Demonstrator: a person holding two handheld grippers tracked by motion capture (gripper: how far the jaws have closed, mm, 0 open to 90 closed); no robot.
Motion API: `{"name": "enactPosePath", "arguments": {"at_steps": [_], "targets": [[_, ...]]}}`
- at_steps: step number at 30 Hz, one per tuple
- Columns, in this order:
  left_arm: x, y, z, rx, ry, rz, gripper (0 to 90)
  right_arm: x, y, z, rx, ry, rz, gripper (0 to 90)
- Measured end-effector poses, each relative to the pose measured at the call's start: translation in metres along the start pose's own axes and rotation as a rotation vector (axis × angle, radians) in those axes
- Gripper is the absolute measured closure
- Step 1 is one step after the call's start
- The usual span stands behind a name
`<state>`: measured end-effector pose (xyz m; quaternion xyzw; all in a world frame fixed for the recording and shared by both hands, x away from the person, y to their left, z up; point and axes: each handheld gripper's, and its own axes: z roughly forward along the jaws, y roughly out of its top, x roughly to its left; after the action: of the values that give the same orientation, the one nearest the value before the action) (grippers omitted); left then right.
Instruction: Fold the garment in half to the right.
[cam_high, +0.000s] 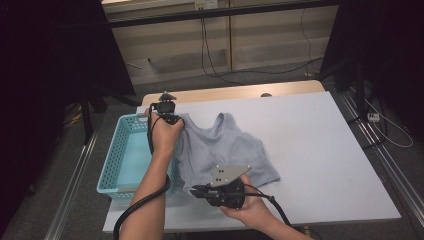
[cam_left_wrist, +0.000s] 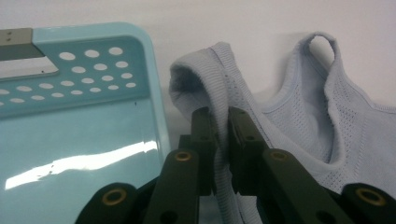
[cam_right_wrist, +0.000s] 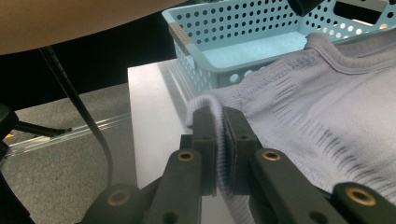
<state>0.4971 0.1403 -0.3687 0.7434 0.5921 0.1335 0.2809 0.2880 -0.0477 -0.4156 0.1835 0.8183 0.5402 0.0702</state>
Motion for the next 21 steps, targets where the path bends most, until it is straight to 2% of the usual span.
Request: {"name": "enactPosePath", "arguments": {"at_steps": [6,13,21], "targets": [[0.002,-0.001,0.001,0.003,0.001,-0.01,81.8,-0.001,-0.001,0.001,-0.002,0.002,0.011,85.1],[-0.001,-0.001,0.006,0.005,0.002,-0.002,81.6,-0.003,-0.004,-0.002,-0.004,-0.006,0.025,85.1],[-0.005,0.002,0.007,0.003,-0.005,-0.009,81.6,-0.007,-0.005,-0.014,-0.019,-0.04,0.03,85.0]]}}
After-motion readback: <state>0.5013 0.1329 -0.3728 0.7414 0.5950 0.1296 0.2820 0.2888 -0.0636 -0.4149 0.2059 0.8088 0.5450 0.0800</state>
